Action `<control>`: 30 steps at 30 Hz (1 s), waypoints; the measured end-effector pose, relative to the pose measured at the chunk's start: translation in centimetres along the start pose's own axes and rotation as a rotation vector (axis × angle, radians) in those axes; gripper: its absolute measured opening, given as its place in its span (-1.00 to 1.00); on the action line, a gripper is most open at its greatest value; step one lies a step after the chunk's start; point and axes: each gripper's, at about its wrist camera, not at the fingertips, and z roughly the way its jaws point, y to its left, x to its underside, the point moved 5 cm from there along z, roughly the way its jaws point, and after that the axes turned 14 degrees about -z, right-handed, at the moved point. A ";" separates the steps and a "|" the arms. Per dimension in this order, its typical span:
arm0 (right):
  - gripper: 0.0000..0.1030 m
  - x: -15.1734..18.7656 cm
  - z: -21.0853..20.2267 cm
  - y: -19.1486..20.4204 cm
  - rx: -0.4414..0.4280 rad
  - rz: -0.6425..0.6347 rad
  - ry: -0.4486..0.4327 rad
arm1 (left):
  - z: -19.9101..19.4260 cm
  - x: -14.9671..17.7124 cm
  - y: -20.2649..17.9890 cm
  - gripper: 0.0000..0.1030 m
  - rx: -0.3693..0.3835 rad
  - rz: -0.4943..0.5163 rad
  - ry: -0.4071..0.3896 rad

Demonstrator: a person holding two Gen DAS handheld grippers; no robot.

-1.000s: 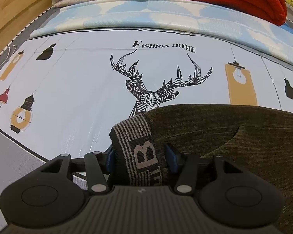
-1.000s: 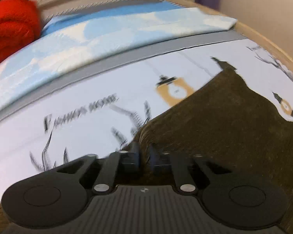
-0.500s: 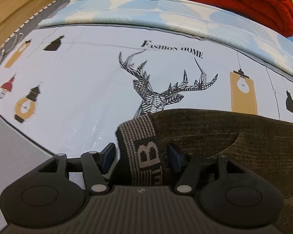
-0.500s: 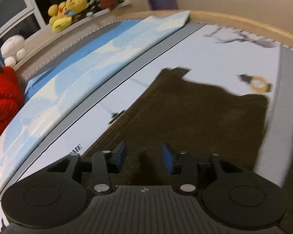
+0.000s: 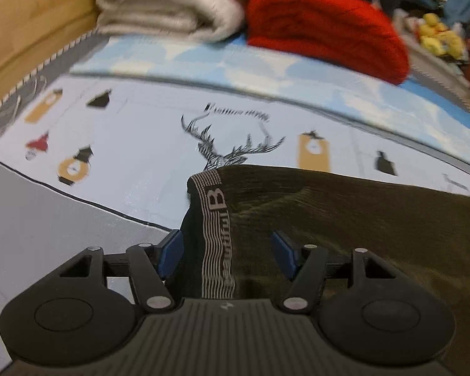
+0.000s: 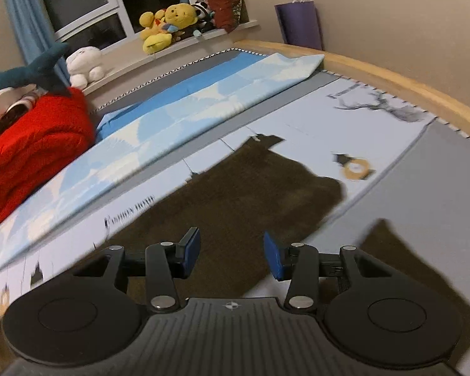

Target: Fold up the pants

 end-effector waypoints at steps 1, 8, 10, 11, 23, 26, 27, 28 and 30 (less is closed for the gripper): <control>-0.10 0.6 -1.4 -1.1 0.010 -0.007 -0.007 | -1.0 0.5 0.3 0.36 0.013 0.005 -0.009; -0.10 5.7 -6.0 -11.5 0.082 0.073 0.047 | -6.9 4.5 3.8 0.38 0.077 0.024 0.016; -0.02 7.7 -5.7 -14.3 0.088 0.089 0.115 | -7.2 5.2 4.7 0.58 0.050 0.027 0.012; 0.02 8.7 -5.2 -15.5 0.084 0.097 0.162 | -7.0 5.6 5.2 0.61 0.048 0.015 0.014; -0.02 15.4 -0.8 -19.9 0.176 0.050 0.470 | 1.1 7.9 8.4 0.62 -0.052 -0.014 0.282; -0.87 15.1 -0.9 -19.1 0.119 0.065 0.444 | 2.2 8.7 8.1 0.57 -0.076 0.067 0.315; -0.87 14.9 -1.1 -18.8 0.106 0.077 0.431 | 2.5 9.2 8.0 0.48 -0.082 0.088 0.336; -0.88 14.6 -1.3 -18.7 0.111 0.067 0.421 | 2.9 9.8 8.0 0.20 -0.086 0.103 0.364; -0.89 13.7 -1.8 -19.3 0.145 0.082 0.386 | 3.2 10.6 8.0 0.05 -0.092 0.141 0.393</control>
